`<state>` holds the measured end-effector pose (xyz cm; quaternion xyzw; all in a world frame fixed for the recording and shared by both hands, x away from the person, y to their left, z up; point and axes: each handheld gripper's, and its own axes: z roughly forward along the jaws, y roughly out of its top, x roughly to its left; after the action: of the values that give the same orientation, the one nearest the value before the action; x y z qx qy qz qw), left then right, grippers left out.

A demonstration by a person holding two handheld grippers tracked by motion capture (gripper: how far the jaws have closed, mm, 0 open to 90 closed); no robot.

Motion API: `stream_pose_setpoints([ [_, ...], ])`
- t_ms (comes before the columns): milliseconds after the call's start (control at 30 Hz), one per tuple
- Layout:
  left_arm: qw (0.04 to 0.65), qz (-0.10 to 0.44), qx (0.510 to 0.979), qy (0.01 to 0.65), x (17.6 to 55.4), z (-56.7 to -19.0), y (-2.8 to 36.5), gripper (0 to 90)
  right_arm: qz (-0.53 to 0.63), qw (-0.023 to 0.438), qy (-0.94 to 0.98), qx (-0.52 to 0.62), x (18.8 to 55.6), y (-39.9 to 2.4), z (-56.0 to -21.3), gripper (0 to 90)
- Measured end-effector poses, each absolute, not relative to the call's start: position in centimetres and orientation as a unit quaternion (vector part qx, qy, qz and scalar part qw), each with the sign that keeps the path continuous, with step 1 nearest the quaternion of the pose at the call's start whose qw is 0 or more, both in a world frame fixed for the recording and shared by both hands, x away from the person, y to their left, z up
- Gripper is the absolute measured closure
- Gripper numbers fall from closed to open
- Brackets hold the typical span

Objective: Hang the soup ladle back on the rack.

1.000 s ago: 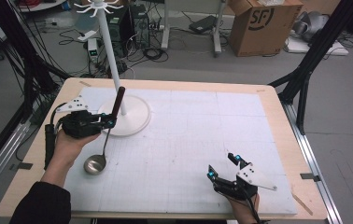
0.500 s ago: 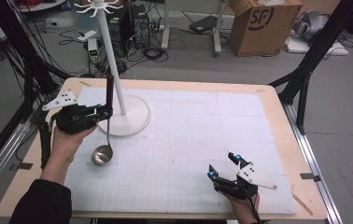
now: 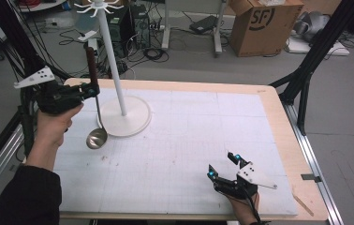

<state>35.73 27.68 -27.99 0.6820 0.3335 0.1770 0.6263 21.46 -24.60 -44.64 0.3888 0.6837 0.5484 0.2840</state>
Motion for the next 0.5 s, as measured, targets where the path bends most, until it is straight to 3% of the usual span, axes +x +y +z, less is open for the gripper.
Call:
stream_pose_setpoints([
  [500, 0.624, 0.212, 0.676, 0.329, 36.8, -22.4, 27.6, 74.3, 0.551, 0.286, 0.680, 0.389, 21.3, -24.8, -44.6, 16.4],
])
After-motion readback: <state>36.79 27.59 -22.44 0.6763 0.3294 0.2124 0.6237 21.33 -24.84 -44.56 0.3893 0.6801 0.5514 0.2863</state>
